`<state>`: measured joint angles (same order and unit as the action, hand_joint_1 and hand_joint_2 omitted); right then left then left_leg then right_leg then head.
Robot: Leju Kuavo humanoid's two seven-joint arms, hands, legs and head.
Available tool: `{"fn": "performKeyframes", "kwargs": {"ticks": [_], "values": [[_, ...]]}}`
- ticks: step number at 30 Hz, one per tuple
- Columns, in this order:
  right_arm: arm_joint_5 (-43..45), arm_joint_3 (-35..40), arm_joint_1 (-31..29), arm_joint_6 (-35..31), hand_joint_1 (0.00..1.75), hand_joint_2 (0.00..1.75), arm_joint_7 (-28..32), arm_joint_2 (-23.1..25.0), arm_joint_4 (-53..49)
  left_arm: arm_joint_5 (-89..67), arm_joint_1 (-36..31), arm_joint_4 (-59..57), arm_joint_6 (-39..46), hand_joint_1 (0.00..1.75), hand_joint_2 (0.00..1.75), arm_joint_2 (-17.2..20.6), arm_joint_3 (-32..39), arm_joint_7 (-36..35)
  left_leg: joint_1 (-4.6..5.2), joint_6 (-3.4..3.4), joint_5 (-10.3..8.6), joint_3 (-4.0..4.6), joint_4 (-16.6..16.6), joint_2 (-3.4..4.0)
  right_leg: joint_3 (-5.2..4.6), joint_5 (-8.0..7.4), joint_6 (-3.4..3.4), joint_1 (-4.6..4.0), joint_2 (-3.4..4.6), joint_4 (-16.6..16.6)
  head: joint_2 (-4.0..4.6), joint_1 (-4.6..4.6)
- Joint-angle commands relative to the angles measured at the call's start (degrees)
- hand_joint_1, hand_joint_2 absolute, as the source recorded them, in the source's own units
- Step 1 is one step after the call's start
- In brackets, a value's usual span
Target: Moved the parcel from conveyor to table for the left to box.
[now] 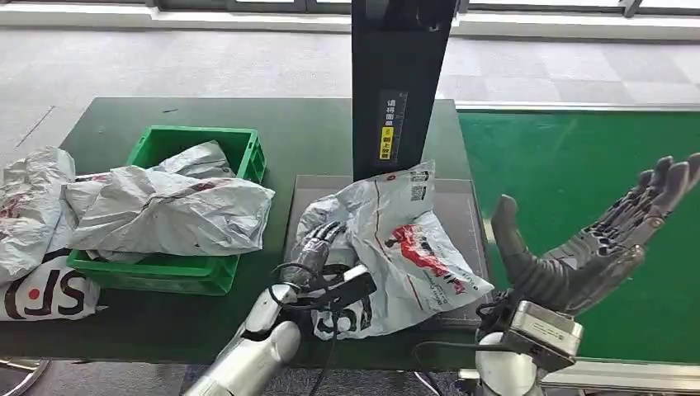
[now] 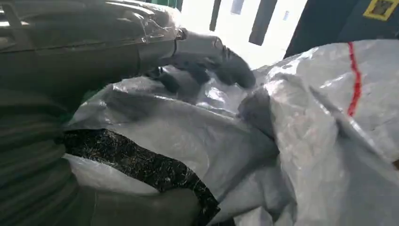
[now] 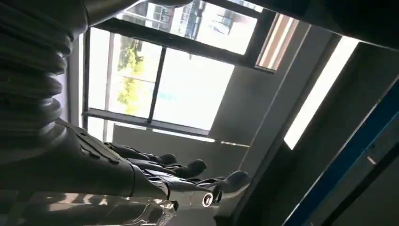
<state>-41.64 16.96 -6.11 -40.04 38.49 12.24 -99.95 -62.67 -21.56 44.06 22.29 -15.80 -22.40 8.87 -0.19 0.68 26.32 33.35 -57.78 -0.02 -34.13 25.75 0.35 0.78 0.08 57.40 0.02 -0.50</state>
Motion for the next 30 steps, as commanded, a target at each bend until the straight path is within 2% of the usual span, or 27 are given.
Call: {"fn": "performKeyframes", "kwargs": {"ticks": [1, 17, 24, 26, 30], "values": [[0.3, -1.7, -3.1, 0.0, 0.0, 1.75, 0.7, -0.8, 3.3, -6.0, -5.7, -9.7, -2.3, 1.75, 1.75, 1.4, -4.3, -3.8, -0.04, 0.0, -0.03, -0.16, 0.1, -0.03, 0.19, -0.03, -0.04, -0.05, -0.04, -0.1, 0.0, 0.0], [-0.6, -2.1, -3.2, 0.0, 0.0, 1.75, -0.3, -0.6, 3.1, -12.1, -7.1, -10.7, -2.6, 1.75, 1.75, 0.5, -3.5, -6.6, -0.04, 0.0, -0.01, -0.16, 0.1, 0.03, 0.17, -0.03, -0.04, -0.05, 0.02, -0.1, 0.0, 0.0], [-1.7, -2.6, -1.7, 0.0, 0.0, 1.75, -1.5, -0.6, 0.4, -14.5, -4.5, -1.6, 10.0, 1.75, 1.75, 1.1, -0.3, -6.0, -0.05, 0.0, -0.01, -0.11, 0.1, 0.0, 0.14, -0.02, -0.03, -0.06, -0.02, -0.1, 0.0, 0.0], [-2.0, -3.0, -1.3, 0.0, 0.0, 1.75, -1.6, 0.0, -0.3, -12.4, -1.2, 7.1, 17.7, 1.75, 1.75, 1.6, 1.8, -3.6, -0.04, 0.01, -0.01, -0.12, 0.1, 0.01, 0.14, -0.02, -0.04, -0.05, 0.0, -0.1, 0.0, 0.0], [-2.1, -2.9, -1.3, 0.0, 0.0, 1.75, -1.6, 0.0, -0.4, -12.6, -0.7, 9.4, 16.9, 1.75, 1.75, 2.1, 1.8, -3.6, -0.03, 0.01, 0.03, -0.08, 0.1, 0.13, 0.05, -0.02, -0.03, -0.04, 0.13, 0.0, 0.0, 0.0]]}}
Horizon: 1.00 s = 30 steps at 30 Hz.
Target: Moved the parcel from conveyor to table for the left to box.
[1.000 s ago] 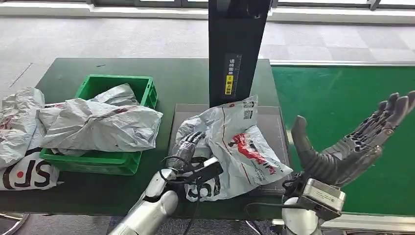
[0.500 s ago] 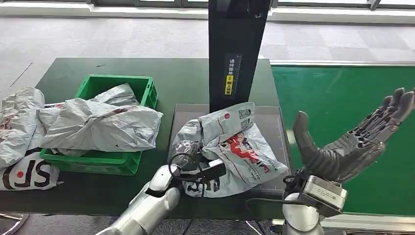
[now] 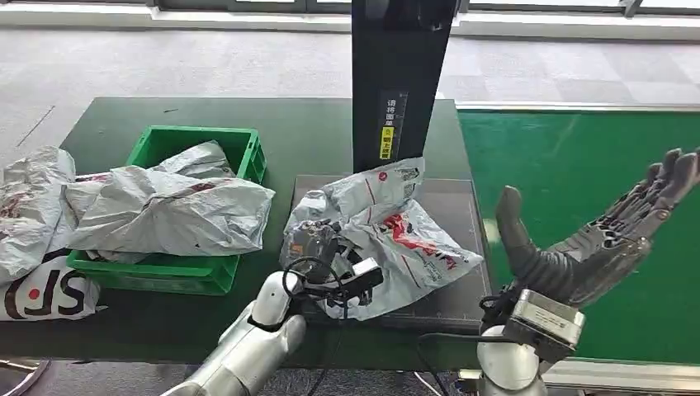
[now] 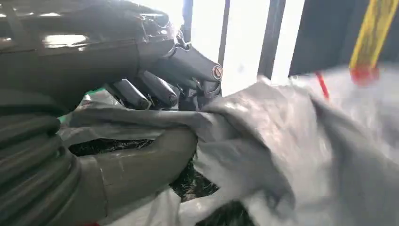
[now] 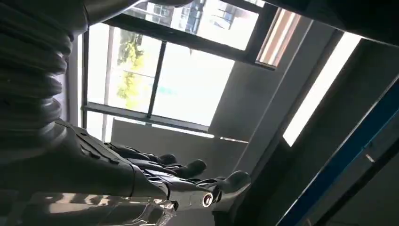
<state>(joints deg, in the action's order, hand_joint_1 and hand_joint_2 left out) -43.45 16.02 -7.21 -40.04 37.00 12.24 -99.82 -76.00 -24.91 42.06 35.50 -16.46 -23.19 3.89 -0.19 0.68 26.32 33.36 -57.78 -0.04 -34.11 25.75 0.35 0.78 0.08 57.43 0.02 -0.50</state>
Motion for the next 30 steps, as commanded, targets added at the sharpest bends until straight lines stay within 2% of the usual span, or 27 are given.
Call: {"fn": "performKeyframes", "kwargs": {"ticks": [1, 2, 3, 6, 10, 16, 22, 24, 27, 28, 30], "values": [[-0.3, -2.3, -0.1, 0.0, 0.0, 1.75, 0.1, 0.5, -0.5, 0.7, 5.2, 18.3, 4.5, 1.75, 1.75, 2.1, 5.5, 4.0, -0.04, 0.01, 0.04, -0.11, 0.1, 0.11, 0.09, 0.0, -0.04, -0.05, 0.1, -0.1, 0.0, 0.0], [-0.4, -2.5, -0.1, 0.0, 0.0, 1.75, 0.2, 0.6, -0.5, 0.3, 6.2, 21.5, 4.5, 1.75, 1.75, 1.6, 7.1, 5.4, -0.03, 0.01, 0.03, -0.18, 0.1, 0.09, 0.16, 0.0, -0.05, -0.04, 0.07, -0.1, 0.0, 0.0], [-0.6, -2.7, 0.1, 0.0, 0.0, 1.75, 0.0, 1.0, -0.2, 0.9, 9.3, 29.1, 4.5, 1.75, 1.75, -0.4, 12.0, 11.3, -0.02, 0.01, 0.02, -0.08, 0.1, 0.1, 0.06, -0.02, -0.03, -0.03, 0.09, -0.1, 0.0, 0.0], [-0.4, -4.2, 0.9, 0.0, 0.0, 1.75, 1.5, 2.2, 1.2, 3.2, 12.6, 37.5, 4.5, 1.75, 1.75, -3.5, 18.9, 20.2, -0.04, 0.0, 0.08, -0.03, 0.0, 0.2, -0.01, -0.01, -0.03, -0.06, 0.19, 0.0, 0.0, 0.0], [0.1, -5.3, 1.9, 0.0, 0.0, 1.75, 3.0, 2.8, 2.5, 6.6, 15.0, 46.6, 4.5, 1.75, 1.75, -3.5, 21.0, 23.5, -0.06, 0.01, 0.08, -0.1, 0.0, 0.24, 0.04, -0.01, -0.04, -0.07, 0.23, -0.1, 0.0, 0.0], [0.6, -5.4, 2.3, 0.0, 0.0, 1.75, 3.0, 2.4, 3.2, 6.1, 15.9, 51.8, 4.5, 1.75, 1.75, -3.5, 23.5, 22.4, -0.07, 0.01, 0.02, -0.15, 0.1, 0.18, 0.1, -0.03, -0.04, -0.08, 0.15, -0.1, 0.0, 0.02], [0.6, -5.4, 2.3, 0.0, 0.0, 1.75, 3.0, 2.4, 3.2, 6.1, 15.9, 51.8, 4.5, 1.75, 1.75, -3.5, 23.5, 22.4, -0.08, 0.0, 0.0, -0.24, 0.2, 0.13, 0.24, -0.04, -0.03, -0.08, 0.09, -0.2, 0.0, 0.0], [0.6, -5.5, 2.5, 0.0, 0.0, 1.75, 3.0, 2.5, 3.3, 7.4, 15.3, 53.6, 4.5, 1.75, 1.75, -3.5, 27.2, 21.6, -0.06, 0.0, 0.01, -0.22, 0.2, 0.12, 0.21, -0.02, -0.02, -0.07, 0.1, -0.2, 0.0, 0.02], [0.6, -5.5, 2.5, 0.0, 0.0, 1.75, 3.0, 2.5, 3.3, 7.4, 15.3, 53.6, 4.5, 1.75, 1.75, -3.5, 27.2, 21.6, -0.07, 0.01, 0.02, -0.19, 0.2, 0.14, 0.19, -0.02, -0.03, -0.07, 0.12, -0.2, 0.0, 0.02], [0.7, -5.5, 2.8, 0.0, 0.0, 1.75, 3.0, 2.5, 3.4, 7.6, 14.9, 55.1, 4.5, 1.75, 1.75, -3.5, 30.1, 19.8, -0.07, 0.01, 0.03, -0.13, 0.1, 0.1, 0.13, 0.0, -0.03, -0.07, 0.09, -0.1, 0.0, 0.02], [0.9, -5.2, 3.6, 0.0, 0.0, 1.75, 3.0, 2.1, 2.7, 9.3, 14.2, 54.2, 4.5, 1.75, 1.75, -3.5, 33.8, 21.0, -0.07, 0.02, 0.02, -0.18, 0.1, 0.1, 0.16, 0.0, -0.04, -0.08, 0.08, -0.1, 0.0, 0.02]]}}
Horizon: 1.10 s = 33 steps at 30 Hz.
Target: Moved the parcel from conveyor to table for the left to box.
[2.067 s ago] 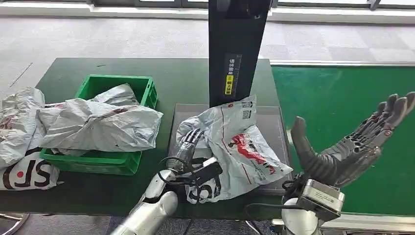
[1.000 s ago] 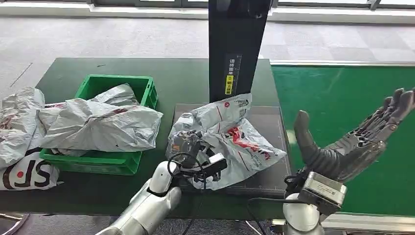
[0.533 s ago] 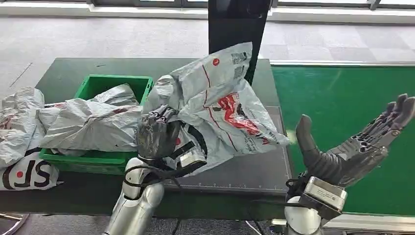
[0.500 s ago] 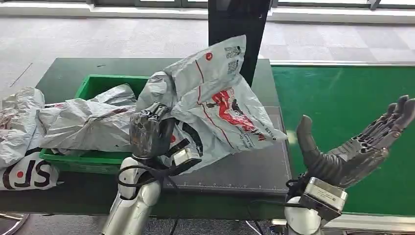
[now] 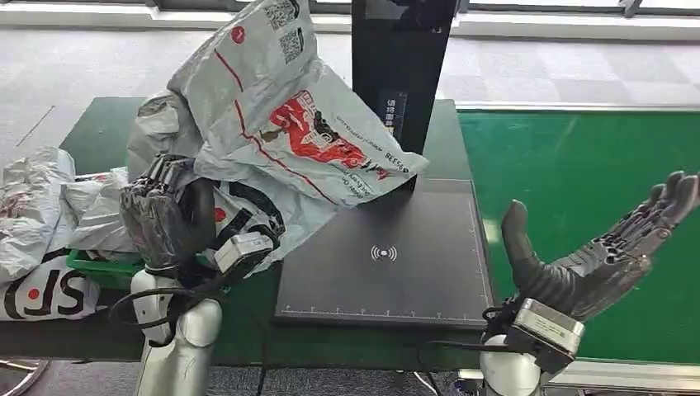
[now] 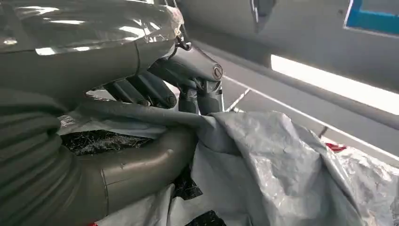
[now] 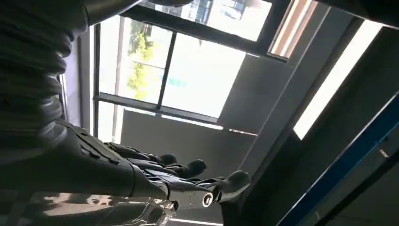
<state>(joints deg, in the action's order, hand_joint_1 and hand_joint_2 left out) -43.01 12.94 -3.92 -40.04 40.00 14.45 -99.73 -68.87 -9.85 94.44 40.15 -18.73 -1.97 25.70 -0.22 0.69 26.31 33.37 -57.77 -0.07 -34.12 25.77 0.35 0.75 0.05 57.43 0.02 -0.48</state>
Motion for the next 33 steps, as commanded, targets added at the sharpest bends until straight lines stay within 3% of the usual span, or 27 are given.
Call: {"fn": "performKeyframes", "kwargs": {"ticks": [1, 5, 25, 30, 31, 33], "values": [[0.7, -2.0, 0.7, 0.0, 0.0, 1.75, 0.0, -0.2, 2.3, 1.9, -1.5, 0.1, -0.2, 1.75, 1.75, -1.3, 14.5, -1.0, -0.03, 0.01, 0.01, -0.15, 0.1, 0.1, 0.12, -0.02, -0.03, -0.03, 0.09, -0.1, 0.0, 0.0], [1.3, -1.2, 1.5, 0.0, 0.0, 1.75, 0.0, -0.7, 1.8, 0.2, -6.4, -8.7, -0.2, 1.75, 1.75, -1.3, 21.2, -0.8, -0.05, 0.03, -0.06, -0.27, 0.2, 0.0, 0.26, -0.05, -0.07, -0.06, -0.02, -0.2, 0.0, 0.0], [1.3, -1.2, 1.5, 0.0, 0.0, 1.75, 0.0, -0.7, 1.8, 0.2, -6.4, -8.7, -0.2, 1.75, 1.75, -1.3, 21.2, -0.8, -0.05, 0.04, -0.05, -0.12, 0.1, -0.03, 0.12, -0.03, -0.05, -0.06, -0.05, -0.1, 0.0, 0.0], [0.9, -0.6, 1.6, 0.0, 0.0, 1.75, -0.8, -0.7, 1.3, -1.3, -8.7, -14.2, -0.2, 1.75, 1.75, -1.3, 24.5, -2.7, -0.06, 0.03, -0.08, -0.24, 0.2, 0.04, 0.23, -0.09, -0.05, -0.07, 0.02, -0.2, 0.0, 0.0], [0.8, -0.3, 1.8, 0.0, 0.0, 1.75, -1.6, -1.2, 0.5, -0.7, -9.9, -16.2, -0.2, 1.75, 1.75, -1.3, 27.6, 0.0, -0.05, 0.03, -0.11, -0.26, 0.2, -0.01, 0.26, -0.1, -0.06, -0.07, -0.03, -0.3, 0.0, 0.0], [0.9, -0.6, 2.4, 0.0, 0.0, 1.75, -1.0, -1.0, 0.6, -2.2, -10.4, -19.6, -0.2, 1.75, 1.75, -1.3, 27.9, -3.0, -0.04, 0.02, -0.08, -0.2, 0.2, -0.03, 0.2, -0.06, -0.05, -0.06, -0.05, -0.2, 0.0, 0.0]]}}
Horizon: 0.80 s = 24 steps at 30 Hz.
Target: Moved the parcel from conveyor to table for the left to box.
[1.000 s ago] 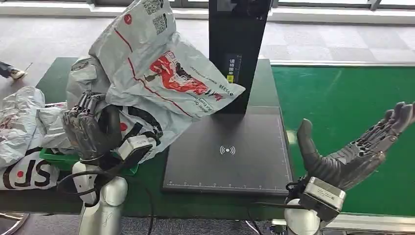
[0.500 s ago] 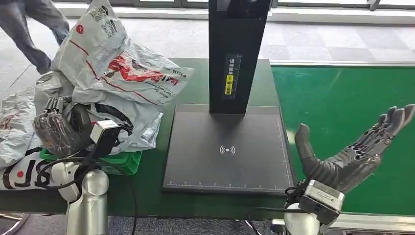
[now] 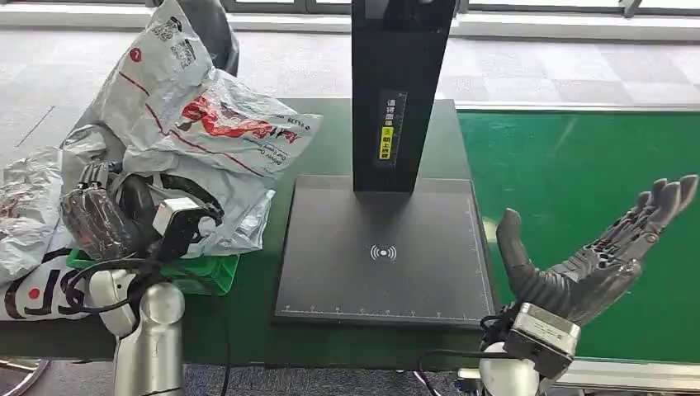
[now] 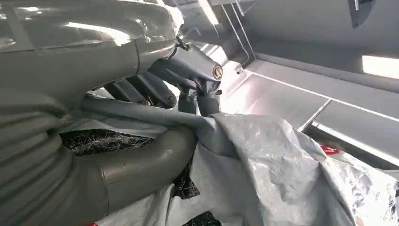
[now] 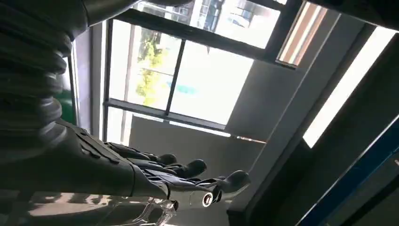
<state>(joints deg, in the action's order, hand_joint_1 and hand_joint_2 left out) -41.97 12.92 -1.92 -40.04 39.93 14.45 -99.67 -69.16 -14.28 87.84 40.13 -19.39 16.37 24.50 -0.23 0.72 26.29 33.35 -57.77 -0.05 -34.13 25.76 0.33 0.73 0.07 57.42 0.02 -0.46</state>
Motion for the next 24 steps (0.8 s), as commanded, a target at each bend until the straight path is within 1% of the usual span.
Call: {"fn": "performKeyframes", "kwargs": {"ticks": [1, 3, 5, 6, 7, 8, 10, 14, 18, 22, 23, 24], "values": [[-0.1, -0.6, 0.5, 0.0, 0.0, 1.75, -0.8, -1.0, 0.5, -2.4, -6.1, -13.7, -0.1, 1.75, 1.75, -0.6, 9.9, -2.4, 0.01, 0.0, -0.04, -0.11, 0.1, -0.07, 0.13, 0.0, -0.01, 0.01, -0.09, -0.1, 0.0, -0.02], [-0.1, -0.7, 0.6, 0.0, 0.0, 1.75, -0.5, -1.0, 0.4, -3.2, -7.3, -16.3, -0.1, 1.75, 1.75, -0.6, 11.7, -2.9, -0.05, 0.0, -0.14, -0.29, 0.3, -0.13, 0.36, -0.1, -0.04, -0.06, -0.16, -0.4, 0.0, -0.02], [-0.1, -0.6, 0.3, 0.0, 0.0, 1.75, -0.7, -1.0, 0.4, -4.1, -8.5, -18.1, -0.1, 1.75, 1.75, -0.5, 13.0, -3.4, -0.01, 0.0, -0.03, -0.13, 0.1, -0.02, 0.17, -0.02, -0.02, -0.01, -0.04, -0.1, 0.0, -0.02], [-0.2, -0.6, 0.1, 0.0, 0.0, 1.75, -0.8, -0.9, 0.2, -4.5, -9.9, -19.2, -0.1, 1.75, 1.75, -0.4, 15.5, -6.5, -0.01, 0.0, -0.03, -0.16, 0.1, -0.04, 0.2, -0.02, -0.02, -0.02, -0.05, -0.1, 0.0, -0.02], [-0.4, -0.4, -0.1, 0.0, 0.0, 1.75, -1.2, -1.0, 0.1, -4.2, -10.7, -20.4, -0.1, 1.75, 1.75, 0.3, 16.5, -6.4, -0.03, 0.0, -0.04, -0.2, 0.2, -0.02, 0.23, -0.04, -0.04, -0.04, -0.03, -0.2, 0.0, -0.02], [-0.4, -0.2, -0.3, 0.0, 0.0, 1.75, -1.8, -1.3, -0.1, -3.4, -11.8, -21.8, -0.1, 1.75, 1.75, 0.8, 18.3, -5.4, -0.02, 0.0, -0.03, -0.11, 0.1, -0.06, 0.14, -0.02, -0.03, -0.02, -0.06, -0.1, 0.0, -0.02], [-0.4, -0.2, -0.3, 0.0, 0.0, 1.75, -1.9, -1.4, -0.3, -3.1, -12.3, -22.6, -0.1, 1.75, 1.75, 1.1, 19.5, -4.9, -0.03, 0.01, -0.05, -0.18, 0.2, -0.01, 0.2, -0.05, -0.05, -0.04, -0.01, -0.1, 0.0, -0.02], [-0.2, -0.3, -0.5, 0.0, 0.0, 1.75, -1.5, -1.5, -0.5, -2.4, -13.6, -22.1, -0.1, 1.75, 1.75, 0.1, 23.0, -2.8, -0.04, 0.0, -0.03, -0.16, 0.1, 0.03, 0.19, -0.05, -0.04, -0.05, 0.02, -0.1, 0.0, -0.02], [-0.1, -0.3, -1.2, 0.0, 0.0, 1.75, -1.3, -1.4, -0.6, -1.2, -14.6, -21.2, -0.1, 1.75, 1.75, -0.4, 25.1, -1.4, -0.06, -0.01, -0.02, -0.15, 0.1, 0.01, 0.19, -0.04, -0.02, -0.07, 0.0, -0.1, 0.0, -0.02], [-0.2, -0.3, -1.9, 0.0, 0.0, 1.75, -1.2, -1.4, -0.9, 0.3, -15.4, -20.9, -0.1, 1.75, 1.75, -0.2, 25.7, -0.2, -0.06, -0.01, -0.01, -0.1, 0.0, 0.05, 0.14, -0.05, -0.03, -0.07, 0.04, -0.1, 0.0, -0.02], [-0.3, -0.1, -2.1, 0.0, 0.0, 1.75, -1.5, -1.5, -0.8, 1.0, -15.7, -20.7, -0.1, 1.54, 1.75, -0.4, 26.5, 0.6, -0.03, -0.01, -0.02, -0.04, 0.0, 0.02, 0.07, -0.04, -0.02, -0.03, 0.01, 0.0, 0.0, -0.02], [-0.3, -0.1, -2.1, 0.0, 0.0, 1.75, -1.5, -1.5, -0.8, 1.0, -15.7, -20.7, -0.1, 1.54, 1.75, -0.4, 26.5, 0.6, -0.02, 0.0, -0.01, -0.04, 0.0, 0.03, 0.07, -0.03, -0.02, -0.03, 0.02, 0.0, 0.0, -0.02]]}}
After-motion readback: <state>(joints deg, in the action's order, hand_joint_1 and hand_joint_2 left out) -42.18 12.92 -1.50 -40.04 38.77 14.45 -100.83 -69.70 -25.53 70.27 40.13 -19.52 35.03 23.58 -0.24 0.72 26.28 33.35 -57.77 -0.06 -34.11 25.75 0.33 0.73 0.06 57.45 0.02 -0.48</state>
